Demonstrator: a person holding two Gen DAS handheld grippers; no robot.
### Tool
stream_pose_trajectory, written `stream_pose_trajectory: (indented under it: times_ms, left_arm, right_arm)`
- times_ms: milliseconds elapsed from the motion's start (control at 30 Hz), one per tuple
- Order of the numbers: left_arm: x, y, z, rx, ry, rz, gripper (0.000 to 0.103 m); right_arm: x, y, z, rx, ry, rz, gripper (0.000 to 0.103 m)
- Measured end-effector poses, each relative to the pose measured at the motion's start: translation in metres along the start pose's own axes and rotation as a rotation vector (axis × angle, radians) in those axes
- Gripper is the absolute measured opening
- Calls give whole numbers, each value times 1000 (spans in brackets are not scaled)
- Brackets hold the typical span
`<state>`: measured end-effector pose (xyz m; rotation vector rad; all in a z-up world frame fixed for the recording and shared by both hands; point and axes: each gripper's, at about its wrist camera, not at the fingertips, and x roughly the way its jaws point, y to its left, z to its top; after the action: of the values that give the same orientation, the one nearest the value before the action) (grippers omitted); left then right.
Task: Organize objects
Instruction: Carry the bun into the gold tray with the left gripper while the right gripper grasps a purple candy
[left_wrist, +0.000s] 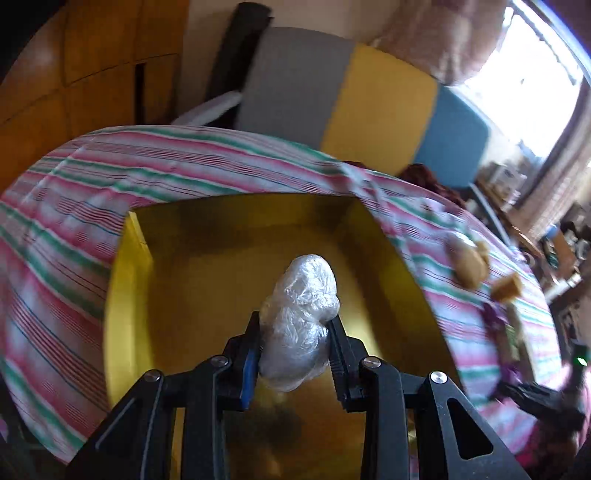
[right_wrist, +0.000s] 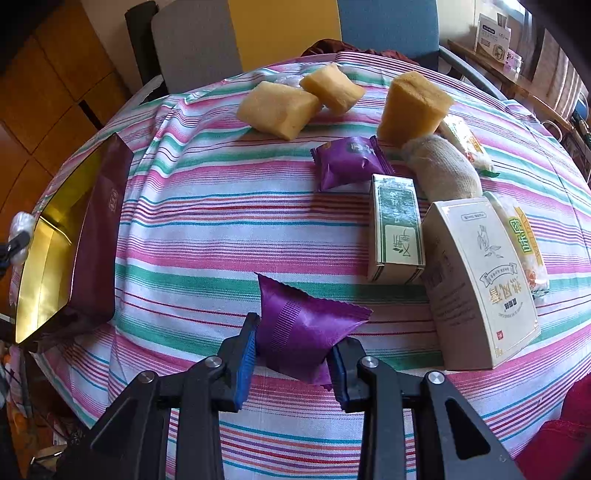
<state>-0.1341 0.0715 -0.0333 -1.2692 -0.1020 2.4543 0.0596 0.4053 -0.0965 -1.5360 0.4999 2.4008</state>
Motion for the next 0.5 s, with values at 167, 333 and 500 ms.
stream_pose_trajectory:
  times_ms: [167,333,500]
  left_arm:
    - [29,44,30,-80,4,144,34]
    - [53,64,45,-82,17,287,38]
    - [48,64,46,-34,-26,338,47]
  right_arm:
    - [-2,0,-1,-13,0,-1,34]
    - [-3,1,-2,-16,2,-2,34]
    - [-2,2,-2,-17,4,-6,34]
